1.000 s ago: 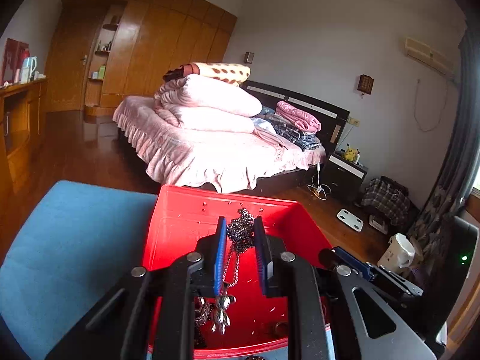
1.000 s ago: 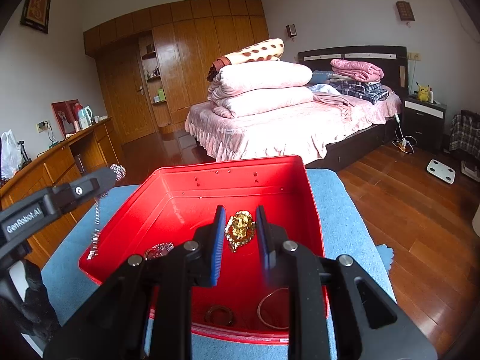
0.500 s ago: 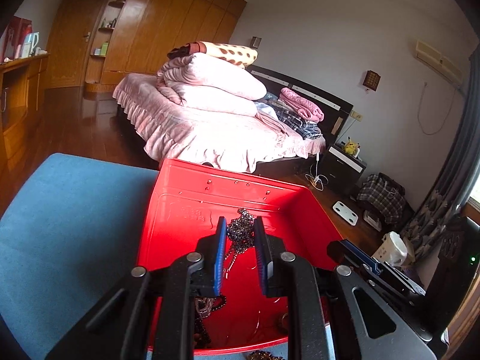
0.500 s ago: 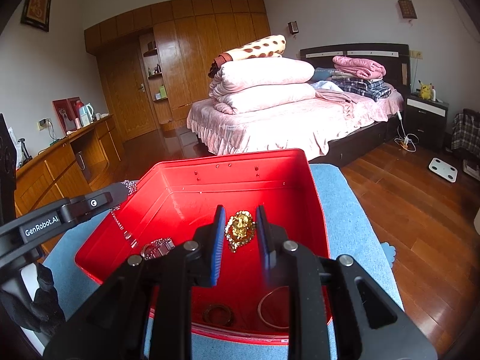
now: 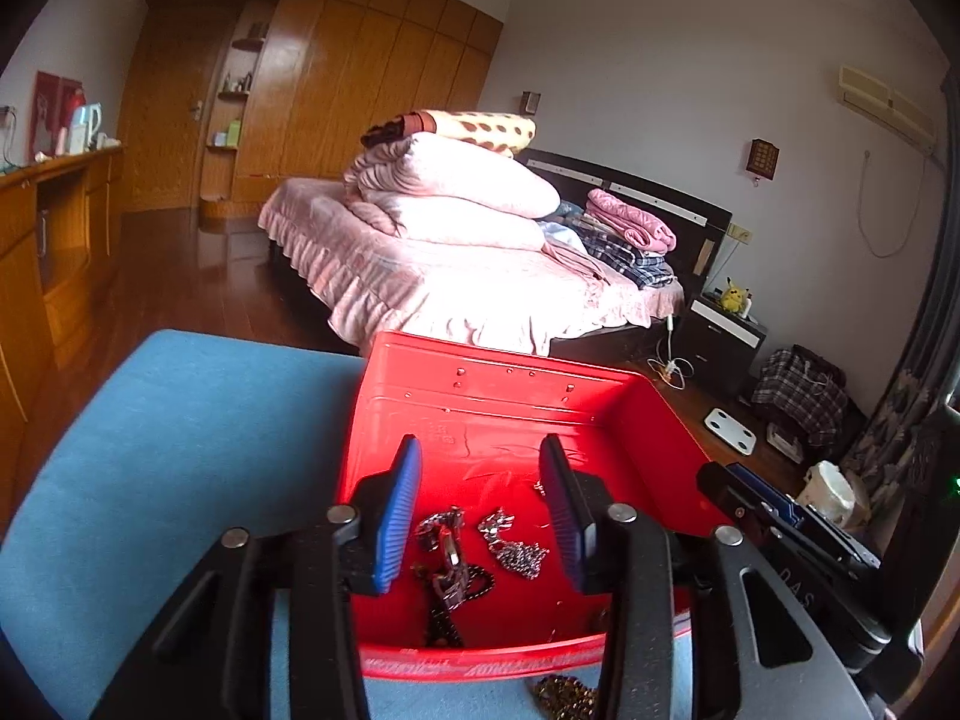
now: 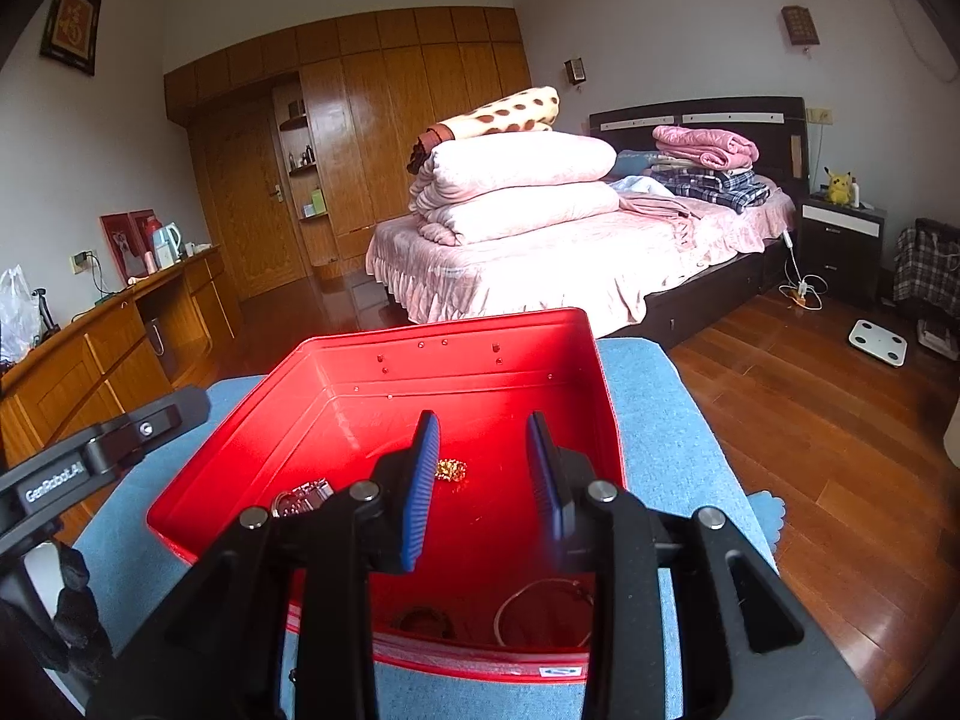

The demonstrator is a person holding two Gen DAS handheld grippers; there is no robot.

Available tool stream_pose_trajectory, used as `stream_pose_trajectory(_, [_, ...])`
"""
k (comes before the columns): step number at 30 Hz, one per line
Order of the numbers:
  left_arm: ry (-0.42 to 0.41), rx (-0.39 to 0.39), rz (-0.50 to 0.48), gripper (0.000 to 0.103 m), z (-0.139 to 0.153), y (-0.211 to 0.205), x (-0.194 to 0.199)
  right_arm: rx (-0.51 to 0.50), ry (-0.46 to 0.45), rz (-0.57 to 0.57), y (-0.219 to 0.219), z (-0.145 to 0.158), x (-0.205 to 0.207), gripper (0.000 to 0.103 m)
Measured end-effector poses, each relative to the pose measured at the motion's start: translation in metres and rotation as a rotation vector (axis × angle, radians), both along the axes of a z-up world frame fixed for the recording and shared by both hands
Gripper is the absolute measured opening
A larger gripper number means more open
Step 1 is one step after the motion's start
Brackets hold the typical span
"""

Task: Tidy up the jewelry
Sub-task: 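Open both tools to drop the pendant and chain into the red tin, then move the left tool to the multicolour bead bracelet while the right tool approaches the silver bangle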

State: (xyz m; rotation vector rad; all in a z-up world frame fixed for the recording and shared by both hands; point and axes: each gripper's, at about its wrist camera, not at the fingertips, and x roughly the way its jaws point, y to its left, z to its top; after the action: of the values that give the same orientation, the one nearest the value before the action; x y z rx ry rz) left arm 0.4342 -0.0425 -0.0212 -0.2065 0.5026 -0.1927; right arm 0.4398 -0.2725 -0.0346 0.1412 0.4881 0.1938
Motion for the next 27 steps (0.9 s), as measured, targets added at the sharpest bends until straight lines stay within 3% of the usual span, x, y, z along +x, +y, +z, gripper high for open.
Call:
stream_pose_trajectory(8, [-0.063,0.095,0.046,0.059,0.005,0.009,-0.062,0.062,0.007,0.002,-0.011,-0.003,-0.032,0.034])
stream_pose_trajectory(12, [-0.076,0.144,0.067,0.07,0.002,0.015,-0.097,0.079,0.019,0.019,-0.007,0.0,-0.068,0.046])
stream_pose_trajectory(21, [-0.061,0.127,0.125,0.081,-0.019,0.023,-0.154,0.103,0.046,-0.035,0.001,-0.011,-0.145,0.055])
stream_pose_trajectory(27, [-0.035,0.108,0.091,0.084,-0.029,0.018,-0.173,0.058,0.099,-0.057,0.02,-0.029,-0.167,0.067])
